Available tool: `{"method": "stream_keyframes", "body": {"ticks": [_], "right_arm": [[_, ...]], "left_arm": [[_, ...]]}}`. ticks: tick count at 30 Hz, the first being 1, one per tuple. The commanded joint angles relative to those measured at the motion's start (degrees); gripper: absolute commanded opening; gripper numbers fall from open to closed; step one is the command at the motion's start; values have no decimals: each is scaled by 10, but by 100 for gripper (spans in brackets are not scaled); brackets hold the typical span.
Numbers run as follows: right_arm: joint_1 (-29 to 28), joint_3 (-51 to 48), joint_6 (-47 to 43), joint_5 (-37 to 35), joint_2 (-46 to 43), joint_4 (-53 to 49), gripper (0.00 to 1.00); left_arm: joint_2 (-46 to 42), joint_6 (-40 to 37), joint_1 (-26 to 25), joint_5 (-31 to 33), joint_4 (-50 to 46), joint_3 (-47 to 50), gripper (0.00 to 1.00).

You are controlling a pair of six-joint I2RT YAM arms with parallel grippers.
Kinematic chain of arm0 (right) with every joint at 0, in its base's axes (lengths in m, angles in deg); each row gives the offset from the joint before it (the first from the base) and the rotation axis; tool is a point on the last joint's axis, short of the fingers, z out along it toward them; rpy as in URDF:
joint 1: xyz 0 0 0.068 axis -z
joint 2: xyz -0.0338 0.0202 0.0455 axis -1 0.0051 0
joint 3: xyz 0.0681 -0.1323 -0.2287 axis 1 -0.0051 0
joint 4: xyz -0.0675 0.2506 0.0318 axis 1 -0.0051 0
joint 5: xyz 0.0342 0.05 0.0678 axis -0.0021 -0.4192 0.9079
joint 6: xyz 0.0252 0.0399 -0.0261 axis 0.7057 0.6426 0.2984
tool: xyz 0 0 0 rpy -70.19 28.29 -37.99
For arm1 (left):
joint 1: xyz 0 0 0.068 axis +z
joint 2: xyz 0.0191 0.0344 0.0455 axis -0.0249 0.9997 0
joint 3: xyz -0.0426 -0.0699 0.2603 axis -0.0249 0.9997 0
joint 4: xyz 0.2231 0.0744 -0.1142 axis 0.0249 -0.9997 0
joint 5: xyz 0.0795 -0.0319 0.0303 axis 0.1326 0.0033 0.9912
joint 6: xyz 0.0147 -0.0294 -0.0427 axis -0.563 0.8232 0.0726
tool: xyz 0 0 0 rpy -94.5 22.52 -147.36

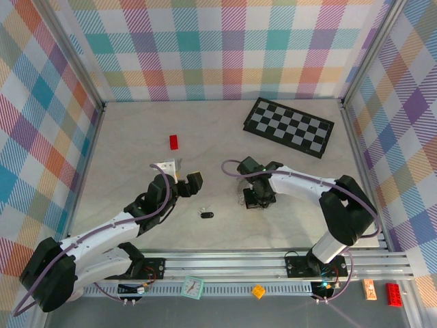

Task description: Put the keys on the keyring

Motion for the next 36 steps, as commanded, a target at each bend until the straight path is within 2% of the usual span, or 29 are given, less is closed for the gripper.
{"method": "stream_keyframes", "body": {"ticks": [1, 13, 23, 36], "right_arm": [[12, -14, 9, 55, -19, 30, 0], [19, -9, 1, 19, 4, 10, 0], [18, -2, -3, 5, 14, 2, 11], [18, 4, -5, 1, 23, 0, 10]], "left_arm": [[-14, 5, -9, 9, -6, 10, 89], [-7, 5, -9, 10, -3, 8, 89], [0, 5, -9, 9, 2, 7, 89], [-2, 4, -9, 11, -1, 6, 89]]}}
